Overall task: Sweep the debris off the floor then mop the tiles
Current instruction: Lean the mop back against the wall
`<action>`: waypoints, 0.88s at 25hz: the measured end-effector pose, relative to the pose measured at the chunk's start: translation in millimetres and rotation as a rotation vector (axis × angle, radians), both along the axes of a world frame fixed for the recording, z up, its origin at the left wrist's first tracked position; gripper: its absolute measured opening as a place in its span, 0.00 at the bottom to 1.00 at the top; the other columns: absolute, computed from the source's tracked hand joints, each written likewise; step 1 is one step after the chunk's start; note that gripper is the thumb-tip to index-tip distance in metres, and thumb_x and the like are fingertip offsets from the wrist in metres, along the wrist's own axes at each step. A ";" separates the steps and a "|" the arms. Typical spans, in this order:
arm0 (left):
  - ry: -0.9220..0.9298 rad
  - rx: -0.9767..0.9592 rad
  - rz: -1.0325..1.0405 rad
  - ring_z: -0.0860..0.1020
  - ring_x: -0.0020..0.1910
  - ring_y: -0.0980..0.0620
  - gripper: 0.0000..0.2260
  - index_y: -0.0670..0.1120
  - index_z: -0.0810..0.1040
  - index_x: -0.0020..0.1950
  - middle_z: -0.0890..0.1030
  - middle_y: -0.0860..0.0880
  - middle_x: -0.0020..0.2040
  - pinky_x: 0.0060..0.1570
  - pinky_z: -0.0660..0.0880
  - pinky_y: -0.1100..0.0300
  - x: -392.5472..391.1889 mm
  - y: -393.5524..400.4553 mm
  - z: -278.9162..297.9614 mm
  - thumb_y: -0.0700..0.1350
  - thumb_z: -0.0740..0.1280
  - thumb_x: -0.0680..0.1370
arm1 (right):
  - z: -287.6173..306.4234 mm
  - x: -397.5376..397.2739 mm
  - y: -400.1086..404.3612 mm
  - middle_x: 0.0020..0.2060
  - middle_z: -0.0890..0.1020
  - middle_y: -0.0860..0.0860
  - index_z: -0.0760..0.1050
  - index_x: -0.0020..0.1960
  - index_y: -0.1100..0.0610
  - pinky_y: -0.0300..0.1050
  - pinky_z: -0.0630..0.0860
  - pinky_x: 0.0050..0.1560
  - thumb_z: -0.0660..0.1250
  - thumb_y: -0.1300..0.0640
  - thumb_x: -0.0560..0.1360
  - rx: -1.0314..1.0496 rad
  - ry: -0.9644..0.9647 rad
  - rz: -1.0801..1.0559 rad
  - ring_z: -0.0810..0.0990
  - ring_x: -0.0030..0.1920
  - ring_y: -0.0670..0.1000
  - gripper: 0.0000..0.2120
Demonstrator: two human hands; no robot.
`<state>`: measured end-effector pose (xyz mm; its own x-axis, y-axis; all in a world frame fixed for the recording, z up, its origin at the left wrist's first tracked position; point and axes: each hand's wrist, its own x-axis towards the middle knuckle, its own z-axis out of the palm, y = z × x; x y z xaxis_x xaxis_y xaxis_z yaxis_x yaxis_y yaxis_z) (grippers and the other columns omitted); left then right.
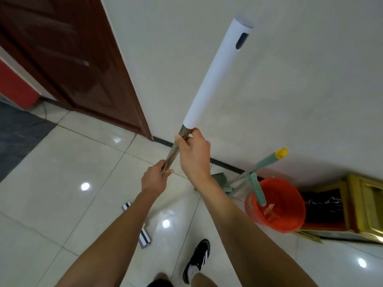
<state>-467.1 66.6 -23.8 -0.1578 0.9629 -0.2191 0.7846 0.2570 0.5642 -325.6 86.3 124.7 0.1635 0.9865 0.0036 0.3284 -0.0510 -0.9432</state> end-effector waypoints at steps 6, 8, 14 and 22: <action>-0.055 0.020 -0.009 0.79 0.40 0.48 0.10 0.52 0.78 0.52 0.81 0.52 0.41 0.38 0.71 0.56 26.9 91.9 22.0 0.57 0.70 0.78 | 22.2 21.1 81.7 0.26 0.75 0.48 0.74 0.49 0.58 0.45 0.71 0.32 0.67 0.53 0.78 0.057 -0.050 0.016 0.72 0.27 0.48 0.08; -0.068 0.027 -0.038 0.78 0.39 0.50 0.10 0.52 0.78 0.51 0.81 0.53 0.39 0.36 0.69 0.57 29.4 118.2 28.5 0.57 0.70 0.77 | 32.3 23.7 105.3 0.26 0.75 0.48 0.74 0.50 0.58 0.44 0.71 0.32 0.68 0.53 0.78 0.064 -0.071 0.029 0.71 0.26 0.47 0.08; -0.124 0.060 -0.114 0.78 0.35 0.51 0.11 0.51 0.77 0.47 0.80 0.52 0.36 0.32 0.68 0.59 25.4 198.9 47.6 0.57 0.70 0.77 | 58.8 15.7 172.9 0.22 0.72 0.46 0.73 0.47 0.58 0.37 0.65 0.29 0.68 0.56 0.78 0.083 -0.101 0.002 0.68 0.23 0.45 0.06; -0.154 0.079 -0.141 0.80 0.40 0.46 0.10 0.48 0.78 0.50 0.83 0.49 0.41 0.43 0.79 0.51 13.4 274.6 72.0 0.54 0.69 0.78 | 81.4 -15.1 236.1 0.25 0.75 0.48 0.71 0.45 0.55 0.51 0.71 0.35 0.68 0.57 0.78 0.142 -0.104 -0.010 0.68 0.29 0.52 0.06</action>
<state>-453.7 341.2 48.2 0.0089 0.9882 -0.1530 0.7126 0.1011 0.6943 -340.7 322.4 206.1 0.1647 0.9732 0.1605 0.4244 0.0770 -0.9022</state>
